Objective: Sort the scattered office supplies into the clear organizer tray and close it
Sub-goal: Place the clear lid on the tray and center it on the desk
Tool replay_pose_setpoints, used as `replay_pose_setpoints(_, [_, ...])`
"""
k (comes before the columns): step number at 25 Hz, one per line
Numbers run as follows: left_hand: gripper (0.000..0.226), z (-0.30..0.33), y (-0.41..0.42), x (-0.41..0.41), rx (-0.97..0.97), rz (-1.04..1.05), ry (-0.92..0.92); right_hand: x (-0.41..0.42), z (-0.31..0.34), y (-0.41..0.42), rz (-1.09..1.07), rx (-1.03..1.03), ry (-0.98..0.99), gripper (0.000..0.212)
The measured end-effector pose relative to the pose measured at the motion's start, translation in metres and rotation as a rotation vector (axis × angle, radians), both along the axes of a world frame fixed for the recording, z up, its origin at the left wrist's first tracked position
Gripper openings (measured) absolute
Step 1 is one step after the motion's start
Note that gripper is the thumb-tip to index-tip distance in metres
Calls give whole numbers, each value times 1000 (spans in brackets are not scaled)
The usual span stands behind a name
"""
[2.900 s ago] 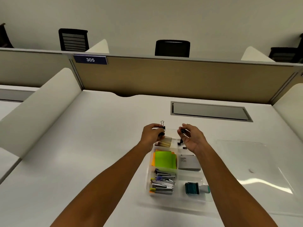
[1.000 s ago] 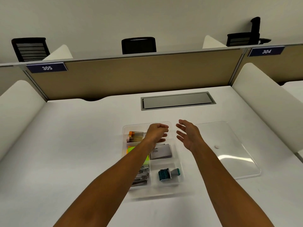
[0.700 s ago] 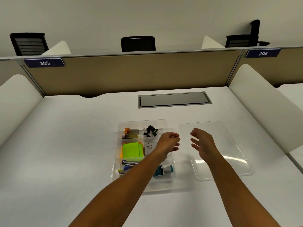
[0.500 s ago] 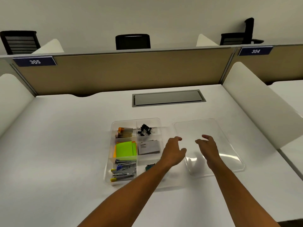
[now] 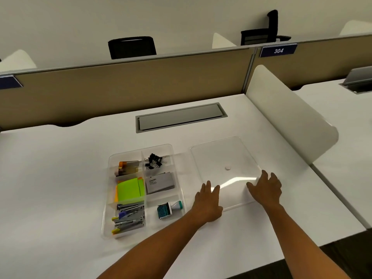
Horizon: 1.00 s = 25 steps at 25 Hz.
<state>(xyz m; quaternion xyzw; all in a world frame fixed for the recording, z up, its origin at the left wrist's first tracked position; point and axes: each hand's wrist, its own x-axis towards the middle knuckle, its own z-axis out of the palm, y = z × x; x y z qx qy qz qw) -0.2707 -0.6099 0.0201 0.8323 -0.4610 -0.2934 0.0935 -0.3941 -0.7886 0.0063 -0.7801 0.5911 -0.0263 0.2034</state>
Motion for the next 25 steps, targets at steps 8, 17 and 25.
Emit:
replay_pose_setpoints(8, [72,-6,5,2,50,-69,31,0,3,-17,46,29,139,97])
replay_pose_setpoints(17, [76,-3,5,8,48,30,152,-5,28,-30,-88,220,-97,89])
replay_pose_setpoints(25, [75,37,-4,28,-85,147,261,15,100,-9,-116,479,-946,27])
